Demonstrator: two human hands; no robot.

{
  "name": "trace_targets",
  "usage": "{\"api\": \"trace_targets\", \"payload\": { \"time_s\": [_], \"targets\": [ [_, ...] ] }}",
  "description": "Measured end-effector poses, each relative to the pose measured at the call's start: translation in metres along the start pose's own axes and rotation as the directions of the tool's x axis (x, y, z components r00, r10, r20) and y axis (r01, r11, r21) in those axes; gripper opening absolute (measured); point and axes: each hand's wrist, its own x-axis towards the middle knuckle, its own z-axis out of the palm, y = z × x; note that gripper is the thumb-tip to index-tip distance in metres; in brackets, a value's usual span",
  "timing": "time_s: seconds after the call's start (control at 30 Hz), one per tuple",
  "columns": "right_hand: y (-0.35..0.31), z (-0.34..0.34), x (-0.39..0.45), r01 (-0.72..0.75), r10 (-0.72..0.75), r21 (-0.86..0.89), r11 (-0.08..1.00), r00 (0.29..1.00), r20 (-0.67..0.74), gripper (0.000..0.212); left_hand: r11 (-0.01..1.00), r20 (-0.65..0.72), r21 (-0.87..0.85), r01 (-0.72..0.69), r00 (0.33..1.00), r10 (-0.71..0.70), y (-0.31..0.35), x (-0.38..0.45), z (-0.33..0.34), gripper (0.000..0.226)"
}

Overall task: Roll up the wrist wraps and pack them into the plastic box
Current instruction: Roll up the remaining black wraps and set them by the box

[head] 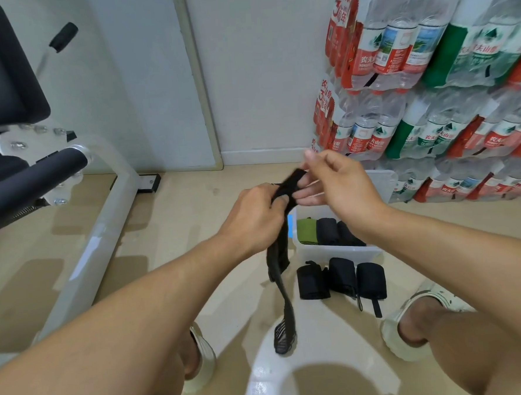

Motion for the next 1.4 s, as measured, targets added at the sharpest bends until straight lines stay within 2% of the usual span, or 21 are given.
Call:
{"api": "trace_targets", "payload": {
  "time_s": [0.1, 0.17, 0.27, 0.33, 0.4, 0.53, 0.63, 0.7, 0.8, 0.93, 1.0, 1.1, 1.2, 1.27, 1.37, 1.4],
  "targets": [
    [0.005, -0.018, 0.013, -0.061, 0.05, -0.187, 0.98, 0.997, -0.064, 0.023, 0.975, 0.008, -0.211, 0.074, 0.997, -0.074, -0.004, 0.001, -0.005, 0.027],
    [0.013, -0.028, 0.019, -0.235, 0.238, -0.292, 0.927, 0.971, -0.025, 0.033, 0.929, 0.006, -0.353, 0.11, 0.993, -0.116, -0.007, 0.003, -0.007, 0.024],
    [0.019, -0.035, 0.021, -0.462, 0.524, -0.362, 0.81, 0.847, 0.092, 0.062, 0.84, 0.047, -0.516, 0.166, 0.985, -0.166, -0.01, 0.004, -0.01, 0.023],
    [0.022, -0.035, 0.024, -0.527, 0.594, -0.316, 0.789, 0.785, 0.175, 0.074, 0.817, 0.078, -0.549, 0.179, 0.983, -0.163, -0.011, 0.005, -0.011, 0.022],
    [0.024, -0.031, 0.027, -0.535, 0.582, -0.24, 0.81, 0.786, 0.21, 0.071, 0.819, 0.096, -0.547, 0.175, 0.985, -0.147, -0.011, 0.005, -0.01, 0.02],
    [0.022, -0.021, 0.027, -0.503, 0.511, -0.093, 0.859, 0.836, 0.199, 0.045, 0.808, 0.102, -0.567, 0.162, 0.987, -0.126, -0.011, 0.006, -0.01, 0.021],
    [0.021, -0.017, 0.024, -0.439, 0.451, -0.104, 0.892, 0.875, 0.177, 0.036, 0.785, 0.097, -0.6, 0.155, 0.988, -0.121, -0.012, 0.007, -0.01, 0.024],
    [0.017, -0.014, 0.021, -0.342, 0.36, -0.134, 0.93, 0.922, 0.144, 0.038, 0.777, 0.097, -0.61, 0.152, 0.988, -0.117, -0.013, 0.006, -0.01, 0.024],
    [0.007, -0.009, 0.014, -0.096, 0.124, -0.172, 0.98, 0.98, 0.158, 0.047, 0.771, 0.108, -0.622, 0.138, 0.99, -0.09, -0.013, 0.005, -0.011, 0.025],
    [0.006, -0.001, 0.007, 0.036, -0.027, -0.06, 0.998, 0.988, 0.15, 0.008, 0.751, 0.158, -0.641, 0.158, 0.985, -0.072, -0.01, 0.004, -0.009, 0.027],
    [0.008, 0.001, 0.004, 0.089, -0.085, -0.029, 0.996, 0.991, 0.104, 0.003, 0.698, 0.196, -0.684, 0.214, 0.975, -0.106, -0.006, 0.003, -0.01, 0.03],
    [0.006, 0.0, 0.003, 0.107, -0.111, 0.051, 0.993, 0.99, 0.086, 0.004, 0.607, 0.2, -0.747, 0.272, 0.962, -0.185, -0.001, 0.004, -0.016, 0.04],
    [0.002, -0.003, 0.004, 0.105, -0.107, 0.032, 0.994, 0.99, 0.096, 0.009, 0.517, 0.012, -0.827, 0.219, 0.927, -0.375, -0.005, 0.009, -0.025, 0.019],
    [0.005, -0.005, 0.003, 0.013, -0.016, 0.015, 1.0, 0.987, 0.162, 0.014, 0.498, -0.076, -0.848, 0.181, 0.889, -0.452, -0.011, 0.013, -0.03, 0.032],
    [0.016, -0.005, -0.001, -0.186, 0.206, -0.098, 0.978, 0.939, 0.275, 0.008, 0.509, -0.098, -0.847, 0.154, 0.896, -0.433, -0.013, 0.013, -0.034, 0.039],
    [0.019, -0.004, -0.003, -0.231, 0.261, -0.134, 0.964, 0.918, 0.298, 0.019, 0.503, -0.092, -0.851, 0.153, 0.898, -0.43, -0.012, 0.012, -0.035, 0.039]
  ]
}}
